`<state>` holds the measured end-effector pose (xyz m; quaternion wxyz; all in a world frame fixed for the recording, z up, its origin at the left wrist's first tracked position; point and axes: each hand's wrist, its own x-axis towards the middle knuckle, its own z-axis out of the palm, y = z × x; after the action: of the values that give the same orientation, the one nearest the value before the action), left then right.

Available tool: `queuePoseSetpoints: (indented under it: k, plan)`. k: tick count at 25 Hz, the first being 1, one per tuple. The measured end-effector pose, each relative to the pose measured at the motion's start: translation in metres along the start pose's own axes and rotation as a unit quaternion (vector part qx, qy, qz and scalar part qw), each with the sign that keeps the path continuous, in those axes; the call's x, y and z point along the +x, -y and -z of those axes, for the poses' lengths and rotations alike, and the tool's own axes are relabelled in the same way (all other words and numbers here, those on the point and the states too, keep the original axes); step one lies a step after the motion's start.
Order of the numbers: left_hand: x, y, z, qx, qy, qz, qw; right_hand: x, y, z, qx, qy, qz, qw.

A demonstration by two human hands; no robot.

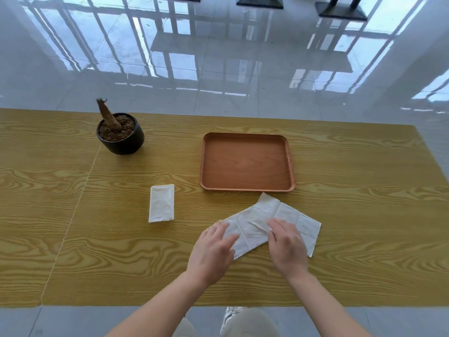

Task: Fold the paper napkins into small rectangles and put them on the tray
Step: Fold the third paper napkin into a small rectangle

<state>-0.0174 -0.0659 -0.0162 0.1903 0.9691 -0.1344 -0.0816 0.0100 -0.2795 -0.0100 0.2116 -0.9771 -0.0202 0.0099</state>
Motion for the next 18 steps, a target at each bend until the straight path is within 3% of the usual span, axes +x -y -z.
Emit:
queuePoseSetpoints:
  k: [3, 6, 13, 18]
  plan:
    - [0.003, -0.01, -0.015, 0.068, 0.071, -0.028, 0.995, -0.004, -0.033, 0.003, -0.069, 0.043, 0.023, 0.996]
    - [-0.002, -0.006, -0.024, 0.11, 0.078, -0.028, 0.99, -0.009, -0.061, 0.003, -0.093, 0.078, 0.031, 0.992]
    - [-0.036, 0.034, -0.015, 0.13, 0.06, -0.057, 0.988, -0.016, -0.112, 0.019, -0.106, 0.049, -0.002, 0.993]
    - [-0.073, 0.067, 0.0, 0.121, 0.064, -0.062, 0.989, -0.01, -0.102, 0.02, -0.098, 0.025, -0.018, 0.995]
